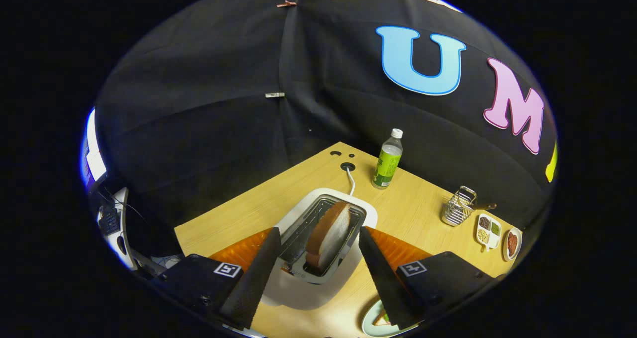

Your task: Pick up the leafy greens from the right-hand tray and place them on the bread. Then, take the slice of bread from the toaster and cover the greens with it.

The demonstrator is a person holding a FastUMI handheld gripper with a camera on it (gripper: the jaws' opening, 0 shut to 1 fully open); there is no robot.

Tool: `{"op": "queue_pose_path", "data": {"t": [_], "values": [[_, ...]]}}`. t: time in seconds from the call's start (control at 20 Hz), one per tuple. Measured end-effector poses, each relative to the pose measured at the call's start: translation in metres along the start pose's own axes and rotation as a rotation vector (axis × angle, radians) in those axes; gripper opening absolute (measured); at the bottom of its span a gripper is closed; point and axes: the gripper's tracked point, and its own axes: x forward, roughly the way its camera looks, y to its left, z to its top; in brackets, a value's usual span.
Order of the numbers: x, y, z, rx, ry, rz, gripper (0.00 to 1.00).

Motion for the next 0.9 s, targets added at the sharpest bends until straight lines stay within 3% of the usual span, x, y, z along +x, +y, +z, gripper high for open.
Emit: {"op": "queue_pose_path", "data": {"t": [0.25,0.35,0.45,0.6,0.7,0.9], "values": [[0.03,-0.008,-0.01,0.031,0.041,-0.07,0.96],[0.036,-0.012,-0.012,0.036,0.053,-0.089,0.88],[0.039,-0.008,-0.015,0.049,0.065,-0.088,0.73],[0.04,-0.006,-0.015,0.049,0.071,-0.102,0.4],[0.036,-0.007,-0.016,0.064,0.081,-0.118,0.29],[0.033,-0.004,-0.013,0.131,0.086,-0.11,0.17]]}}
